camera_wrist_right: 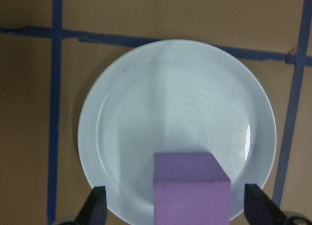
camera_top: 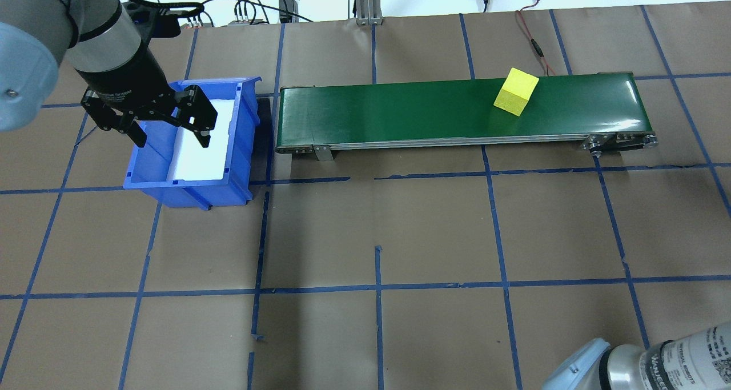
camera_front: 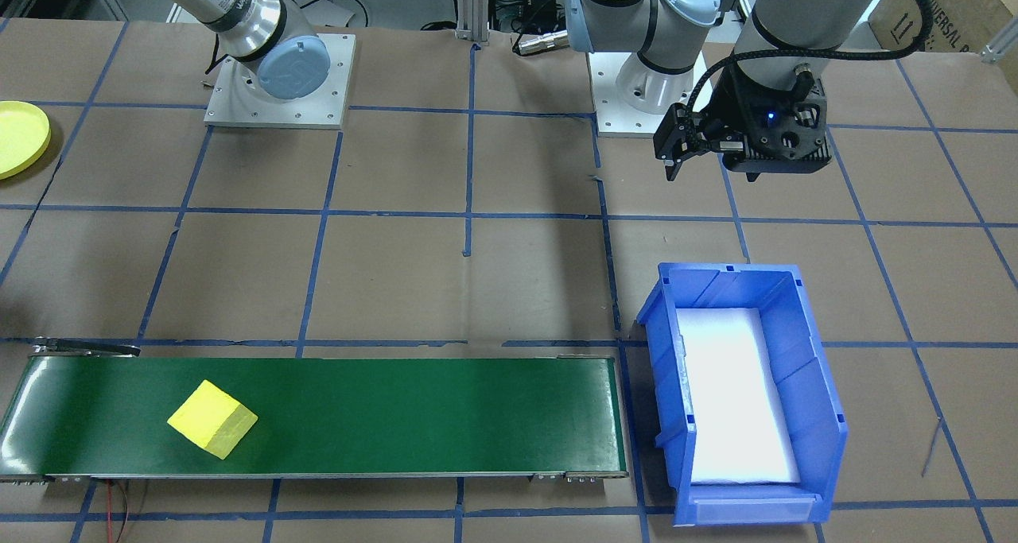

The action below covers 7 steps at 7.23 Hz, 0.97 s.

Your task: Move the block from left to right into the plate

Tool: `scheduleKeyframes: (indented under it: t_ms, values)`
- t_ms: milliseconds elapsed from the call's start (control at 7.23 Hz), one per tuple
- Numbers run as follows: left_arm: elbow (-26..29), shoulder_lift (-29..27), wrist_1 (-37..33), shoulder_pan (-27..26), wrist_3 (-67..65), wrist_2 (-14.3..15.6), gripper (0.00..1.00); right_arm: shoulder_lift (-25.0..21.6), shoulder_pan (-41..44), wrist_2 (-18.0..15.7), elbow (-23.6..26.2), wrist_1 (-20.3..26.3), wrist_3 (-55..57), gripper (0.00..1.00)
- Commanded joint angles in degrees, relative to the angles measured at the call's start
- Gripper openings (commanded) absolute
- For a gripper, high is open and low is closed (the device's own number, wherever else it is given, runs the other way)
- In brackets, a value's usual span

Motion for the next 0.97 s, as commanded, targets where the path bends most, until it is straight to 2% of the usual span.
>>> scheduleKeyframes:
  t_ms: [0, 138, 415, 830]
  values:
    - [0.0, 0.0, 0.0, 0.0, 0.0, -0.1, 1.0, -2.6, 8.6, 4.9, -4.7, 6.8, 6.7, 0.99]
    - [0.0, 0.0, -0.1, 0.0, 0.0, -0.1, 1.0, -2.6, 12.3, 6.6, -5.1, 8.8, 11.9, 0.99]
    - [0.0, 0.0, -0.1, 0.0, -0.1, -0.1, 1.0, -2.6, 20.4, 10.2, -5.6, 8.5, 21.5, 1.0]
    - [0.0, 0.0, -0.1, 0.0, -0.1, -0.1, 1.0, -1.9, 30.0, 11.6, -4.8, 8.5, 40.1, 1.0]
